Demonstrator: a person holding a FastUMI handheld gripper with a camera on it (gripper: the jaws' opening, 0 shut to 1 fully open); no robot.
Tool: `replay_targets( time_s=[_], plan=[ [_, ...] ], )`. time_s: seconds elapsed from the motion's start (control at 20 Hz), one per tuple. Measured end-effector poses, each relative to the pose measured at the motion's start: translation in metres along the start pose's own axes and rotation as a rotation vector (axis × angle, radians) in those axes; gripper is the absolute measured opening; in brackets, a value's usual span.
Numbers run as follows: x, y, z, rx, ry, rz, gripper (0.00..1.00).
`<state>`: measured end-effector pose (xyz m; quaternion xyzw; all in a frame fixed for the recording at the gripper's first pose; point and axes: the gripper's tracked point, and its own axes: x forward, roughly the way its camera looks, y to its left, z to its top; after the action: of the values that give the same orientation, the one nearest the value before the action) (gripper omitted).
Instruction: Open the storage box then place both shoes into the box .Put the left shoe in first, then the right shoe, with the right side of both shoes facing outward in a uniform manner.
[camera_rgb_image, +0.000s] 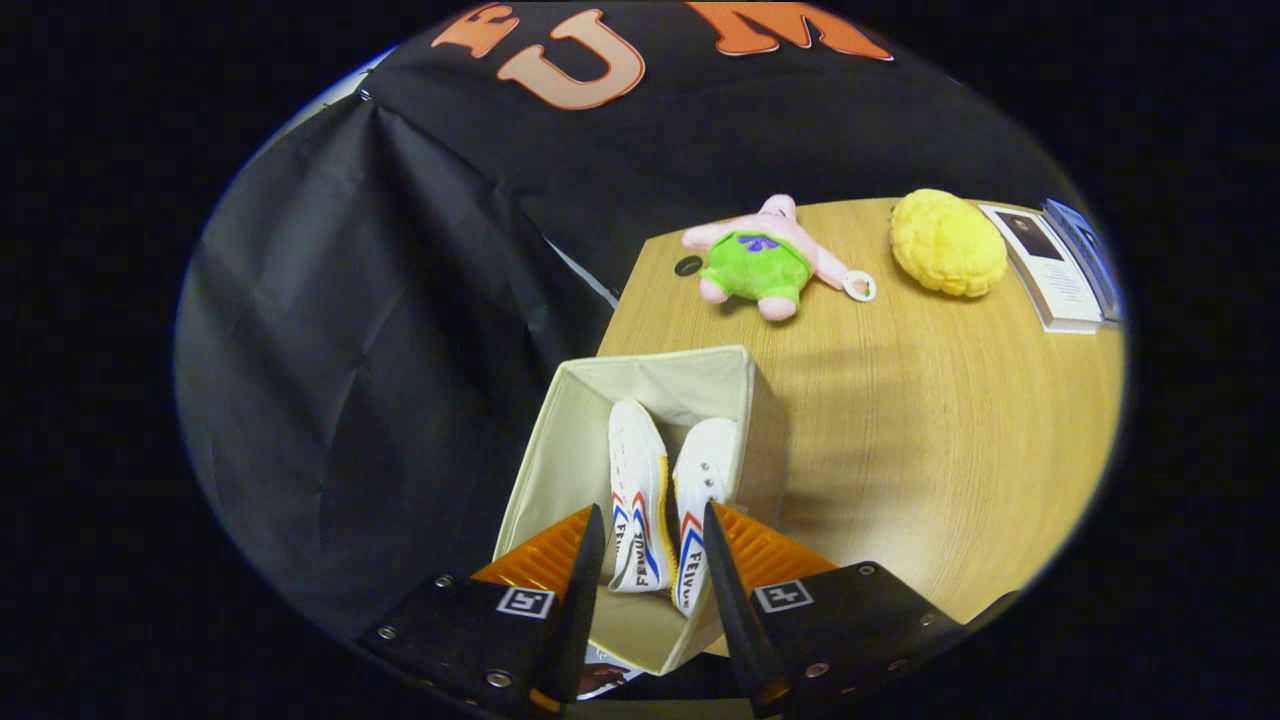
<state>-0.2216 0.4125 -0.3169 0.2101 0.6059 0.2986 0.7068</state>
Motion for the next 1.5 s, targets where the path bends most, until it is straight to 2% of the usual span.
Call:
replay_targets(
  time_s=[0.2,0.4,0.65,0.9,1.05,1.2,1.35,1.5],
  plan=[
    [-0.042,-0.031,0.051,-0.08,-0.166,-0.058,0.79],
    [-0.094,-0.06,0.102,-0.152,-0.357,-0.11,0.89],
    [-0.178,-0.1,0.167,-0.28,-0.6,-0.241,0.89],
    [-0.257,-0.138,0.207,-0.299,-0.807,-0.32,0.91],
    [-0.291,-0.159,0.217,-0.299,-0.852,-0.347,0.93],
    [-0.328,-0.187,0.228,-0.311,-0.936,-0.424,0.95],
    [-0.361,-0.193,0.239,-0.338,-1.042,-0.469,0.95],
    [-0.377,-0.203,0.242,-0.36,-1.087,-0.496,0.95]
  ],
)
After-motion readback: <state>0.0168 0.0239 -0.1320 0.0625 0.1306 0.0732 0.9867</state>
